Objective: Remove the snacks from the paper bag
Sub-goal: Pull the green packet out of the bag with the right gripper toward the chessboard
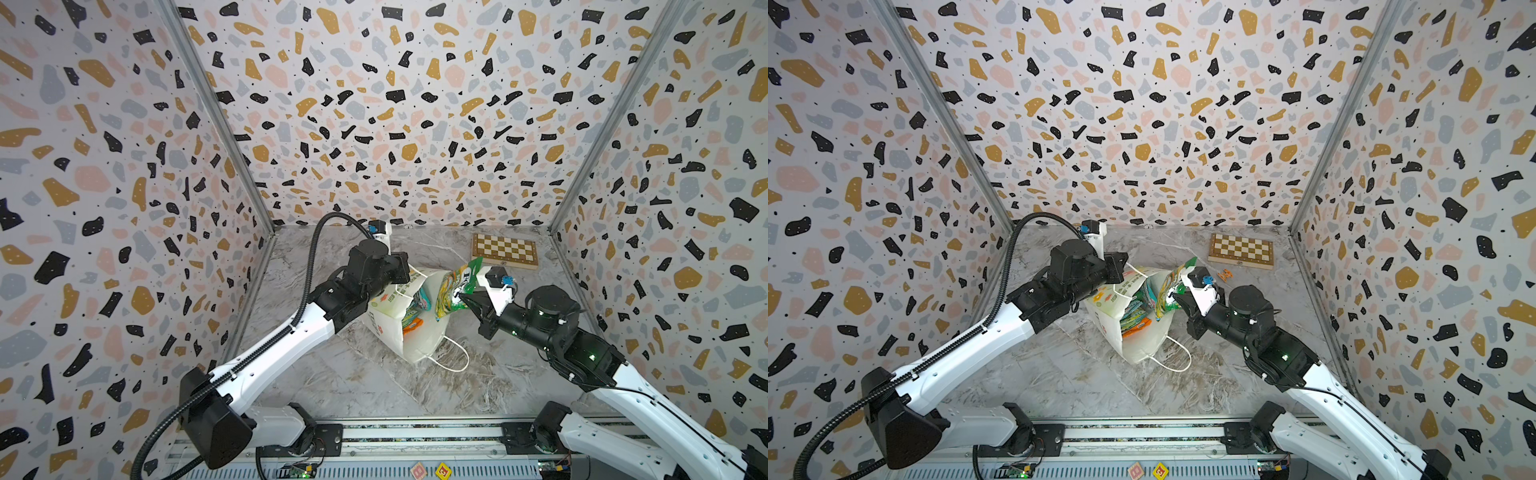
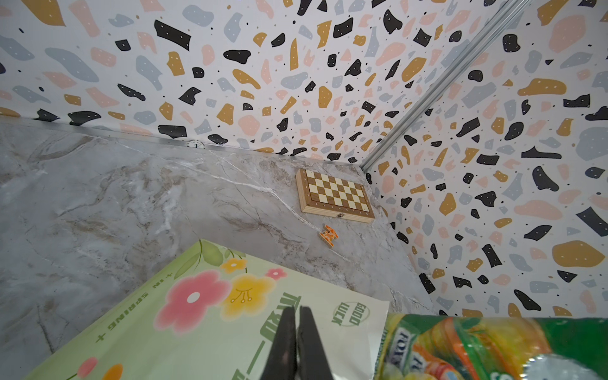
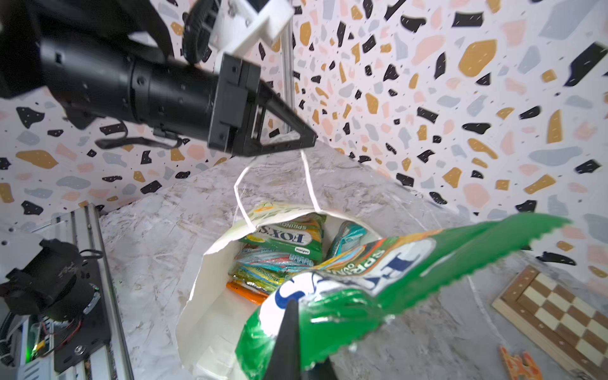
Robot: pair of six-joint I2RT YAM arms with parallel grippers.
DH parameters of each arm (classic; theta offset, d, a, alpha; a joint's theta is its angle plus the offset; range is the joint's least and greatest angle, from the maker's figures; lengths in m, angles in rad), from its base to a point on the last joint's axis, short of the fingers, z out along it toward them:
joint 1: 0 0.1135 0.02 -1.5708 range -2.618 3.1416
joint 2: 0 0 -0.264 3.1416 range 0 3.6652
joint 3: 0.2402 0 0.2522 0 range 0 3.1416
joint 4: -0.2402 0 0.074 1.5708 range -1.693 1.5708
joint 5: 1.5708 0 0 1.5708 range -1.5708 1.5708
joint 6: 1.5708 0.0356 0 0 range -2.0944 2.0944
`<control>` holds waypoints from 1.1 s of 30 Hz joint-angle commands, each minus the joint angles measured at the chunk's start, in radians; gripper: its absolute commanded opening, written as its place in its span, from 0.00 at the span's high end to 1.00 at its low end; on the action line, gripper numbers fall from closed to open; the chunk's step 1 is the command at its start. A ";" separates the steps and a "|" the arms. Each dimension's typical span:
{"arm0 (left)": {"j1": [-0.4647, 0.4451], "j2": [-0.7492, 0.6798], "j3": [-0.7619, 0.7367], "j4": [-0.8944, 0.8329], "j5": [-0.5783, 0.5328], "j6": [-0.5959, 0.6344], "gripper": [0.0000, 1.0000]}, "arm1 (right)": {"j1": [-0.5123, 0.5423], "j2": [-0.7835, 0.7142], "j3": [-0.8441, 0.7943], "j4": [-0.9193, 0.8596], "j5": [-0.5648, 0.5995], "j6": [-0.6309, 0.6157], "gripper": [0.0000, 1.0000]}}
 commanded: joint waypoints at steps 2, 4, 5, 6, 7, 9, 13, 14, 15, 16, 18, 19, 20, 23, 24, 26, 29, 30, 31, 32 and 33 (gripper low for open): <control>-0.002 -0.006 0.001 0.038 0.011 0.021 1.00 | -0.003 -0.029 0.114 -0.018 0.152 -0.014 1.00; -0.002 -0.008 0.005 0.036 0.013 0.025 1.00 | -0.005 -0.022 0.145 -0.043 0.208 -0.019 1.00; -0.002 -0.009 0.004 0.035 0.014 0.028 1.00 | -0.007 -0.019 0.156 -0.051 0.243 -0.019 1.00; -0.002 -0.010 0.004 0.034 0.016 0.030 1.00 | -0.013 -0.015 0.164 -0.060 0.270 -0.021 1.00; -0.002 -0.012 0.004 0.032 0.016 0.032 1.00 | -0.020 -0.009 0.172 -0.068 0.288 -0.023 1.00; -0.002 -0.015 0.005 0.032 0.019 0.035 1.00 | -0.050 0.010 0.182 -0.092 0.321 -0.021 1.00; -0.002 -0.023 0.004 0.031 0.023 0.038 1.00 | -0.187 0.065 0.179 -0.123 0.232 -0.011 1.00; -0.002 -0.024 0.005 0.032 0.024 0.040 1.00 | -0.242 0.082 0.175 -0.121 0.173 -0.002 1.00; -0.002 -0.027 0.004 0.031 0.026 0.041 1.00 | -0.299 0.098 0.165 -0.109 0.116 0.012 1.00; -0.003 -0.027 0.004 0.031 0.030 0.043 1.00 | -0.350 0.115 0.156 -0.096 0.059 0.019 1.00; -0.002 -0.030 0.003 0.031 0.038 0.049 1.00 | -0.449 0.157 0.129 -0.051 -0.073 0.037 1.00; -0.002 -0.032 0.004 0.031 0.042 0.049 1.00 | -0.482 0.179 0.116 -0.026 -0.117 0.044 1.00; -0.002 -0.033 0.002 0.031 0.046 0.050 1.00 | -0.509 0.202 0.098 0.007 -0.158 0.052 1.00; -0.002 -0.039 -0.004 0.031 0.051 0.052 1.00 | -0.548 0.280 0.060 0.096 -0.241 0.067 1.00; -0.002 -0.043 -0.005 0.034 0.053 0.054 1.00 | -0.555 0.309 0.049 0.129 -0.264 0.072 1.00; -0.002 -0.046 -0.004 0.032 0.056 0.059 1.00 | -0.559 0.363 0.043 0.179 -0.306 0.081 1.00; -0.002 -0.052 -0.001 0.031 0.059 0.067 1.00 | -0.560 0.442 0.040 0.253 -0.352 0.107 1.00; -0.002 -0.053 -0.001 0.032 0.060 0.069 1.00 | -0.562 0.470 0.039 0.283 -0.369 0.116 1.00; -0.002 -0.056 -0.001 0.032 0.060 0.070 1.00 | -0.562 0.493 0.038 0.304 -0.384 0.123 1.00; -0.002 -0.057 -0.003 0.032 0.062 0.070 1.00 | -0.563 0.521 0.038 0.332 -0.406 0.129 1.00; -0.002 -0.058 -0.002 0.032 0.063 0.070 1.00 | -0.563 0.546 0.037 0.359 -0.428 0.137 1.00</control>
